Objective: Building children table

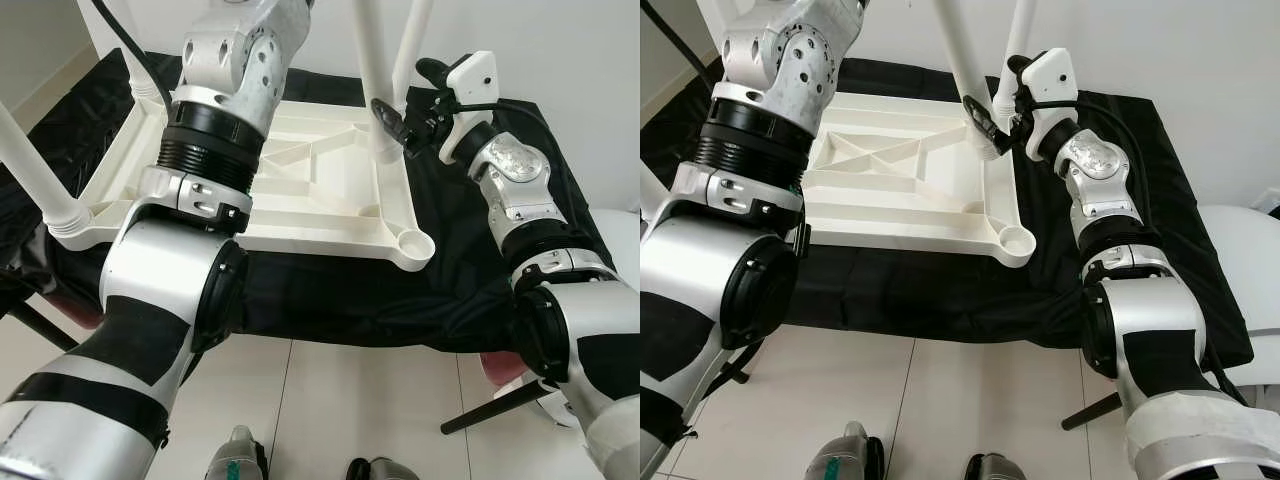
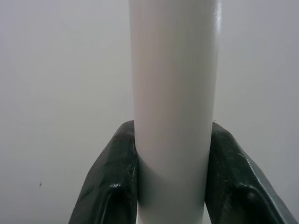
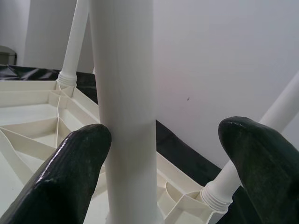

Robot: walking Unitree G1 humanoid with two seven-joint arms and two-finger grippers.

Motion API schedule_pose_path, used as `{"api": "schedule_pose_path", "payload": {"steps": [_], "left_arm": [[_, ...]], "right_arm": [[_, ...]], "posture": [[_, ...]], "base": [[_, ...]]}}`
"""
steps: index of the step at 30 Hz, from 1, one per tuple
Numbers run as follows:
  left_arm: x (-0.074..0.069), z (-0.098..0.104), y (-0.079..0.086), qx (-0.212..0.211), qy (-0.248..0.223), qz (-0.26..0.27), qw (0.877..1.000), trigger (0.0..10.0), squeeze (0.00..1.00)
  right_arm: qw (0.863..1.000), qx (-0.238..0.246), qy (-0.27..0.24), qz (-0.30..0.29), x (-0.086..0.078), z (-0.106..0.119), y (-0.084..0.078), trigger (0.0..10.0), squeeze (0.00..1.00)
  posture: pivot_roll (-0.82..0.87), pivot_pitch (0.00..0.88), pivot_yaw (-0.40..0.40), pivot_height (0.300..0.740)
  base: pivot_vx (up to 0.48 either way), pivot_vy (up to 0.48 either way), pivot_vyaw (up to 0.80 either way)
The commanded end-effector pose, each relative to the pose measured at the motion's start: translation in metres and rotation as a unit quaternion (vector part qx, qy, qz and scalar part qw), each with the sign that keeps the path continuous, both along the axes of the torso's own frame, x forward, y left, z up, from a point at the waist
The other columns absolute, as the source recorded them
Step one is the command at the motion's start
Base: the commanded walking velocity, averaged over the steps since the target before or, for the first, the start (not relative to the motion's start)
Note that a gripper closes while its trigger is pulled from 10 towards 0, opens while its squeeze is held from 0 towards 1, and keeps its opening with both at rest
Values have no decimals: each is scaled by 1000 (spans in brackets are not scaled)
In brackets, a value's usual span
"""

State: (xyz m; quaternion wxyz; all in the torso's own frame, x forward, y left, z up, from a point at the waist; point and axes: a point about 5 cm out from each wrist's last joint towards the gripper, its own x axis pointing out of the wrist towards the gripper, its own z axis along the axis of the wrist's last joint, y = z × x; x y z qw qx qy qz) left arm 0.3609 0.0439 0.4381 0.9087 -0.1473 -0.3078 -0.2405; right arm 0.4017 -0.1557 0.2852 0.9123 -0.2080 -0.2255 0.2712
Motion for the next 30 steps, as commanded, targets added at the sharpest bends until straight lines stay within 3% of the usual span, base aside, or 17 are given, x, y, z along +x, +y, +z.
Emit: {"api": "schedule_pose_path", "payload": {"steps": [1,11,12,14,15,16,17,30], "left_arm": [[-12,7,-9,48,-53,-76,995,10000,0],[-25,16,-14,37,-69,-100,992,10000,0],[-27,18,-14,36,-72,-102,992,10000,0],[-27,18,-14,36,-72,-102,992,10000,0],[-29,20,-15,36,-75,-105,991,10000,0],[-29,20,-15,36,-75,-105,991,10000,0],[-31,20,-17,36,-78,-108,990,10000,0],[-41,13,-29,43,-65,-144,986,10000,0]], "right_arm": [[1000,-11,6,-2,1,0,1,10000,0],[999,-23,49,-2,4,-17,7,10000,0],[998,-23,58,-4,5,-20,7,9333,0],[998,-23,58,-4,5,-20,7,9333,0],[998,-24,62,-7,5,-22,8,5608,0],[998,-24,62,-7,5,-22,8,5608,0],[998,-22,63,-10,5,-23,8,196,0],[997,9,65,-48,8,-18,-5,0,0]], "posture": [[81,45,-37,740],[84,43,-36,740],[84,42,-36,740],[84,42,-36,740],[84,43,-36,740],[84,43,-36,740],[82,43,-35,740],[72,45,-25,740]], "base": [[0,0,0],[0,0,0],[0,0,0],[0,0,0],[0,0,0],[0,0,0],[0,0,0],[0,0,0]]}}
